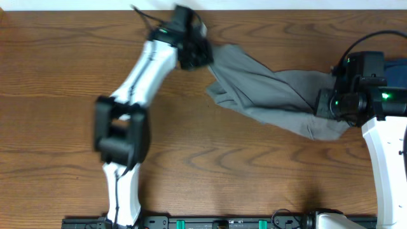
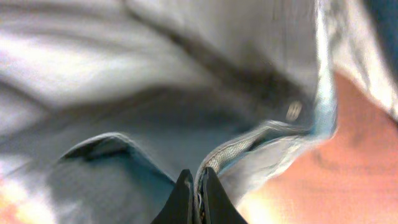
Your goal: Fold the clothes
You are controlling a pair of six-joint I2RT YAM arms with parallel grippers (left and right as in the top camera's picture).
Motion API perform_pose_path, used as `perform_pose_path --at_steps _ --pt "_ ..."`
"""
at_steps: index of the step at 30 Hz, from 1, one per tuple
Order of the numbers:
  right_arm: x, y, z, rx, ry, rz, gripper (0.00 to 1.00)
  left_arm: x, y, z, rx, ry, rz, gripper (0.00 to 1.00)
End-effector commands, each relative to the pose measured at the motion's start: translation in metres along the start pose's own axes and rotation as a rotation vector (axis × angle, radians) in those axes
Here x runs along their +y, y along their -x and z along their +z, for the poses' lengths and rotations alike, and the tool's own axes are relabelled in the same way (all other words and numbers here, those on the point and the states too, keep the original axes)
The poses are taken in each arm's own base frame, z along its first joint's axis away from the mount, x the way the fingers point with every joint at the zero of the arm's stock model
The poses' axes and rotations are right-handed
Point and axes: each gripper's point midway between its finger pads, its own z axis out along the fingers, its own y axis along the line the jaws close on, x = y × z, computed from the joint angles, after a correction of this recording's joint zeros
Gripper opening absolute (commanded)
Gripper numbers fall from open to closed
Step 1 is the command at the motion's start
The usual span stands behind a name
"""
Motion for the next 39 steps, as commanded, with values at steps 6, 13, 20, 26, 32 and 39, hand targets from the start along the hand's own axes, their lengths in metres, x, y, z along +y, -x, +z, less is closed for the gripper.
perform_pose_path --at_steps 6,13,20,26,32,39 --pt "0.014 0.052 -0.028 -0.231 0.060 -0.038 0.01 -0.068 0.051 -0.211 -0.456 -0.087 0.155 0.06" --pt "0.026 0.080 -0.121 -0.432 0.116 -0.052 0.01 -0.106 0.019 -0.312 -0.629 -0.131 0.225 0.06" --pt "0.026 0.074 -0.219 -0.595 0.133 -0.058 0.01 -0.121 -0.027 -0.365 -0.700 -0.115 0.272 0.06" --pt "0.024 0.076 -0.230 -0.619 0.121 -0.053 0.01 -0.116 -0.030 -0.368 -0.709 -0.072 0.292 0.06" --pt "0.027 0.108 -0.170 -0.495 0.098 -0.061 0.01 -0.090 0.004 -0.315 -0.609 -0.021 0.268 0.06" --pt "0.040 0.206 -0.103 -0.615 0.107 -0.061 0.01 -0.056 0.096 -0.246 -0.687 0.028 0.296 0.06"
